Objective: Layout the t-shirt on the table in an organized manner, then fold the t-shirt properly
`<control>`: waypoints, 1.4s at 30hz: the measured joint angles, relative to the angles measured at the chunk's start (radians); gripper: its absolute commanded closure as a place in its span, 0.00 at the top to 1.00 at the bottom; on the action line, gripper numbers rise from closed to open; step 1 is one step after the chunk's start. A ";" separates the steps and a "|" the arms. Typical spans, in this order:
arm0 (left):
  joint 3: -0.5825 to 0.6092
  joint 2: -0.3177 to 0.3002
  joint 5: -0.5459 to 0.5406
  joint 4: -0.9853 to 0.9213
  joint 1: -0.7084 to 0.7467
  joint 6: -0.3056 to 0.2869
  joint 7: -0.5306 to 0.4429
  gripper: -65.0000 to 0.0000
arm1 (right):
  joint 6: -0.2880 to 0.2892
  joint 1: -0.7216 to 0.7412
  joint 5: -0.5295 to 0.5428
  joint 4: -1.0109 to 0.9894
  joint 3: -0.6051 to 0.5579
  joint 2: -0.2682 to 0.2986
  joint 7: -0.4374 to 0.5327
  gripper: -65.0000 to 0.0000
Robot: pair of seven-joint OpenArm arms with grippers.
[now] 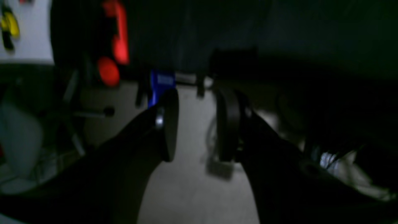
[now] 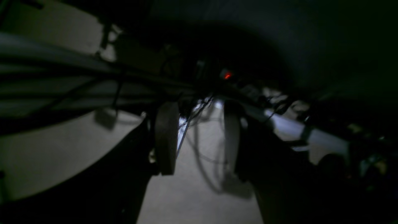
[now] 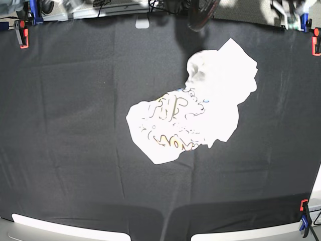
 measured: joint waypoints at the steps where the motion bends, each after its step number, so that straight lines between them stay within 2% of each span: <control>1: 0.000 0.000 0.000 0.027 -0.004 0.000 0.001 0.29 | 0.000 0.018 0.001 0.007 0.011 0.000 0.001 0.37; 5: 0.000 0.000 -0.002 0.093 -0.083 0.001 -0.002 0.29 | 0.002 0.121 0.057 0.016 0.030 -0.003 -0.002 0.37; 9: -0.002 0.002 -0.037 0.105 -0.211 0.003 -0.023 0.29 | 0.004 0.277 0.057 0.016 0.030 -0.043 -0.004 0.37; 13: -0.001 0.003 -0.224 0.105 -0.336 0.007 -0.126 0.29 | 0.006 0.441 0.058 0.016 0.031 -0.097 -0.011 0.37; 15: -0.001 0.002 -0.314 0.105 -0.388 0.006 -0.190 0.29 | 0.006 0.514 0.055 0.016 0.031 -0.128 -0.064 0.37; 16: -0.002 0.002 -0.359 0.105 -0.411 0.007 -0.190 0.29 | 0.008 0.549 0.047 0.010 0.030 -0.144 -0.077 0.37; 18: -0.001 0.003 -0.417 0.105 -0.454 0.008 -0.157 0.29 | 0.012 0.614 0.049 -0.026 0.030 -0.172 -0.084 0.37; 20: -0.002 0.001 -0.429 0.105 -0.501 -0.002 -0.085 0.29 | 0.010 0.682 0.040 -0.080 0.031 -0.195 -0.090 0.37; 21: -0.002 0.001 -0.423 0.105 -0.526 -0.033 -0.051 0.29 | 0.004 0.717 0.039 -0.113 0.031 -0.204 -0.090 0.37; 24: -0.002 0.000 -0.423 0.105 -0.571 -0.212 0.010 0.29 | 0.007 0.823 0.043 -0.245 0.031 -0.226 -0.087 0.37; 26: 0.000 0.002 -0.425 0.105 -0.583 -0.268 0.008 0.29 | 0.006 0.886 0.045 -0.345 0.031 -0.241 -0.090 0.37; 30: -0.002 0.000 -0.419 0.105 -0.582 -0.271 0.018 0.29 | 0.003 0.985 0.037 -0.480 0.014 -0.243 -0.093 0.37; 34: -0.002 0.001 -0.420 0.105 -0.581 -0.271 0.037 0.29 | 0.003 1.031 0.039 -0.500 -0.043 -0.243 -0.093 0.37; 40: -0.002 0.000 -0.428 0.105 -0.582 -0.271 0.188 0.29 | 0.000 1.070 0.036 -0.508 -0.168 -0.243 -0.093 0.37; 42: -0.002 0.001 -0.477 0.105 -0.581 -0.271 0.209 0.29 | -0.028 1.091 0.039 -0.536 -0.201 -0.243 -0.090 0.37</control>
